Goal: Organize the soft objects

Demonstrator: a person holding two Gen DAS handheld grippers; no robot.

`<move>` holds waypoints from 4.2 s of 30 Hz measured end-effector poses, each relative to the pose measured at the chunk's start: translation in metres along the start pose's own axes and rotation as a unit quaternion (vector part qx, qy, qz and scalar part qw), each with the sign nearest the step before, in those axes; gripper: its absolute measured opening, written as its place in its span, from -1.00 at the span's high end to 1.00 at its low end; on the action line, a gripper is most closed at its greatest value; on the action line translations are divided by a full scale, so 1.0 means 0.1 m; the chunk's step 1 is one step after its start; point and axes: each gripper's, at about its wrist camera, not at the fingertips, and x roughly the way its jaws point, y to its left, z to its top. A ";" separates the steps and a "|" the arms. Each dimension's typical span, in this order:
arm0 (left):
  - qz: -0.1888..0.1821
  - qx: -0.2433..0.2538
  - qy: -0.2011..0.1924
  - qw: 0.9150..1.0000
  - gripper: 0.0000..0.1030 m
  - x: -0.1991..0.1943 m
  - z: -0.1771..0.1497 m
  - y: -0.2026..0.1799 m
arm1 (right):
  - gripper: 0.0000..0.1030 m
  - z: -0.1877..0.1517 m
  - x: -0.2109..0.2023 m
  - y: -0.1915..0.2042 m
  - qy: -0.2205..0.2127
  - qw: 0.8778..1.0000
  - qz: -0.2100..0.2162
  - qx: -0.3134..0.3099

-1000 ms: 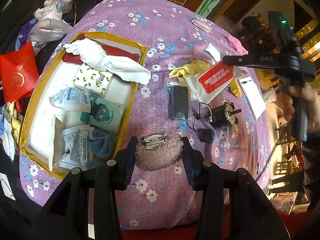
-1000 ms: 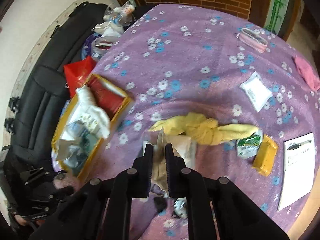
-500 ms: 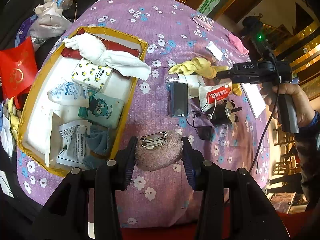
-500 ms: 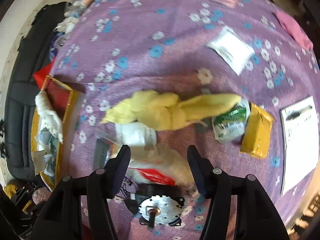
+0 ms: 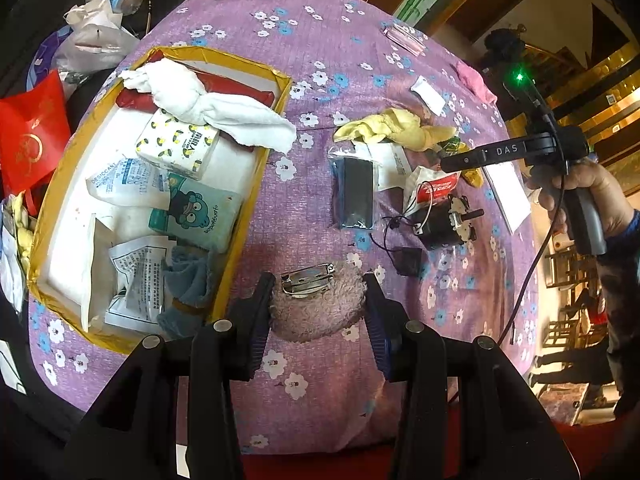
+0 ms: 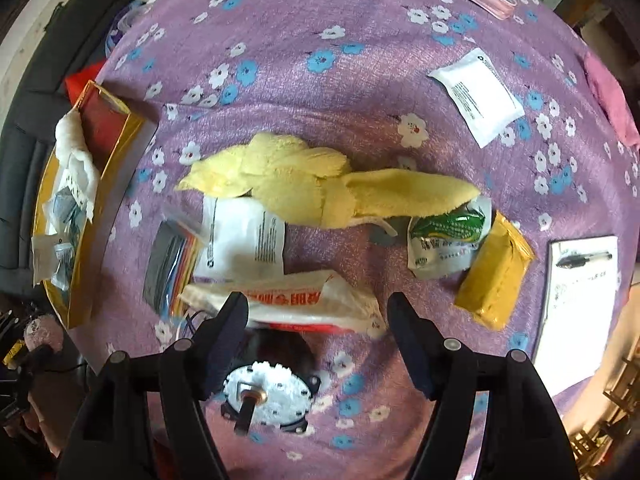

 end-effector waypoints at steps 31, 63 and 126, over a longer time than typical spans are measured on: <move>-0.003 -0.007 0.006 1.000 0.17 0.01 -0.08 0.03 | -0.29 0.13 0.21 0.92 -0.013 0.995 0.097 0.010; 0.067 -0.080 -0.036 0.994 0.17 -0.53 -0.09 1.04 | 0.51 -0.11 0.10 1.26 -0.066 0.990 0.121 -0.032; 0.147 -0.103 0.014 0.984 0.08 -0.05 -0.20 1.62 | -0.01 0.38 0.33 2.20 -0.063 0.987 0.144 -0.043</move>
